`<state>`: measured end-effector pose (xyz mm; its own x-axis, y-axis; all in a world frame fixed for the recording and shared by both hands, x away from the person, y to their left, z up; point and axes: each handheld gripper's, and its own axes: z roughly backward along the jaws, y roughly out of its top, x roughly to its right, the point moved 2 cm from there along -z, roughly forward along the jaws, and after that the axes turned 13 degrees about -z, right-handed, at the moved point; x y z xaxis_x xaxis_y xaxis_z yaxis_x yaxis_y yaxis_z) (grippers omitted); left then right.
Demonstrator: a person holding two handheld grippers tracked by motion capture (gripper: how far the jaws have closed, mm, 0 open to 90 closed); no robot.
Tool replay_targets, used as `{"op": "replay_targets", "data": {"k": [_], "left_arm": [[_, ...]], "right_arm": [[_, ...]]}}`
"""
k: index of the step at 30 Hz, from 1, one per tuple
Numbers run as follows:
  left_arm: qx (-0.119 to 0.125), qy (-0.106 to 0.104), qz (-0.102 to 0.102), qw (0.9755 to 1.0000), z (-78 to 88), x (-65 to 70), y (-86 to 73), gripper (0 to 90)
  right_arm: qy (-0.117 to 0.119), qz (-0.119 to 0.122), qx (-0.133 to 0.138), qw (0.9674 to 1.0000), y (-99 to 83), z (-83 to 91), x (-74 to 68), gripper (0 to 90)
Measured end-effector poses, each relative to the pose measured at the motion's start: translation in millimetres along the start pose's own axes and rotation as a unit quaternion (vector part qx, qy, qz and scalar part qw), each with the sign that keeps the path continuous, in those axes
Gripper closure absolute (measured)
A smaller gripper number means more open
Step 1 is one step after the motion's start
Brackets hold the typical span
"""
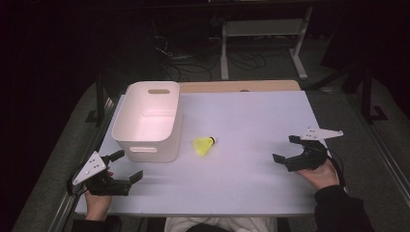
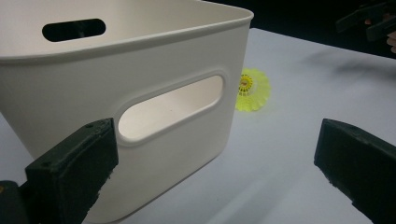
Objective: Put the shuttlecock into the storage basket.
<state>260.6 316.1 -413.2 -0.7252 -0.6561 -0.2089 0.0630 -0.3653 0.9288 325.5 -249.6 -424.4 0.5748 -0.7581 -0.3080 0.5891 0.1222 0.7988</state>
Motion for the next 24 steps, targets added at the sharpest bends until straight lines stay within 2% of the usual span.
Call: {"op": "replay_targets", "data": {"k": [13,20,24], "left_arm": [[-0.004,0.001,0.000,1.0000,0.3,0.5,-0.7,0.0],[-0.012,0.002,0.004,0.9999,1.1,2.1,-2.0,0.0],[-0.008,0.005,0.011,0.9999,2.4,3.1,-2.1,0.0]], "right_arm": [[0.005,-0.004,-0.003,1.0000,-0.5,0.5,-0.4,0.0],[0.004,-0.005,-0.005,1.0000,-0.5,1.8,-0.7,0.0],[0.002,-0.007,-0.006,1.0000,0.0,3.6,-0.7,0.0]]}}
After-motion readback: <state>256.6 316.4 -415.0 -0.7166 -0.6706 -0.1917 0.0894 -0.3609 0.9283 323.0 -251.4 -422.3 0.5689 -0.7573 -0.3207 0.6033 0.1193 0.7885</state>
